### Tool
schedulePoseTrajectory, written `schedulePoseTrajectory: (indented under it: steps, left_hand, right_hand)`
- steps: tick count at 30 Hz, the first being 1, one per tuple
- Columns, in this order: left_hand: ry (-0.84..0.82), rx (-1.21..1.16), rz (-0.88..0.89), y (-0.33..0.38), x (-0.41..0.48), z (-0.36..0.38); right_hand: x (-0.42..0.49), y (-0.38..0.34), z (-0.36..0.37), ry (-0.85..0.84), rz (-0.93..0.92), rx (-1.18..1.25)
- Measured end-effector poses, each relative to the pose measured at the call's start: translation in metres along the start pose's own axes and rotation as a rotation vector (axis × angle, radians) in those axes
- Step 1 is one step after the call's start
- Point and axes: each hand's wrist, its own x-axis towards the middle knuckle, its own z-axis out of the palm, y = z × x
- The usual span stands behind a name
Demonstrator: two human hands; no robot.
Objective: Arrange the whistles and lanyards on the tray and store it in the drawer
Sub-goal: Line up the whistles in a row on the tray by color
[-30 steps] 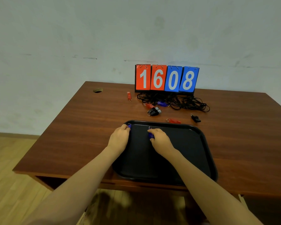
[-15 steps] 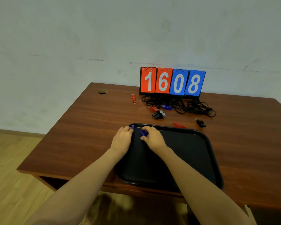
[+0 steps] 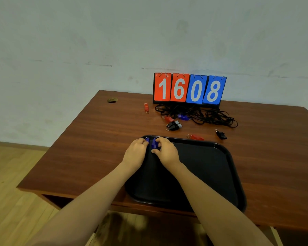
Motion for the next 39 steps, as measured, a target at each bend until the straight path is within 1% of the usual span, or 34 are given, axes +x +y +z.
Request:
schedulePoseTrajectory:
  steps: [10, 17, 24, 28, 30, 32, 35, 37, 39]
  left_hand:
    - [0.036, 0.088, 0.042, 0.001, 0.000, 0.000]
    - [0.049, 0.086, 0.056, 0.003, -0.003, -0.001]
    - [0.115, 0.153, 0.111, -0.001, -0.010, -0.004]
    - [0.152, 0.231, 0.143, 0.004, -0.009, -0.009]
    - [0.130, 0.188, 0.162, 0.014, -0.004, -0.010]
    - [0.091, 0.145, 0.152, 0.028, 0.004, -0.009]
    - [0.079, 0.132, 0.148, 0.046, 0.025, -0.007]
    - [0.043, 0.121, 0.141, 0.056, 0.045, -0.009]
    - [-0.009, 0.105, 0.116, 0.061, 0.069, -0.011]
  right_hand:
    - [-0.001, -0.004, 0.002, 0.014, -0.017, -0.047]
    - [-0.001, -0.009, 0.006, 0.020, 0.005, -0.083]
    - [-0.003, -0.004, -0.001, -0.026, 0.034, -0.061]
    - [-0.006, 0.007, -0.013, -0.073, 0.017, -0.129]
    - [-0.009, 0.016, -0.024, -0.088, 0.015, -0.171]
    - [-0.009, 0.026, -0.038, -0.068, 0.018, -0.196]
    - [-0.003, 0.041, -0.064, 0.048, 0.044, -0.192]
    - [0.009, 0.051, -0.080, 0.122, 0.052, -0.202]
    - [0.027, 0.058, -0.095, 0.159, 0.047, -0.224]
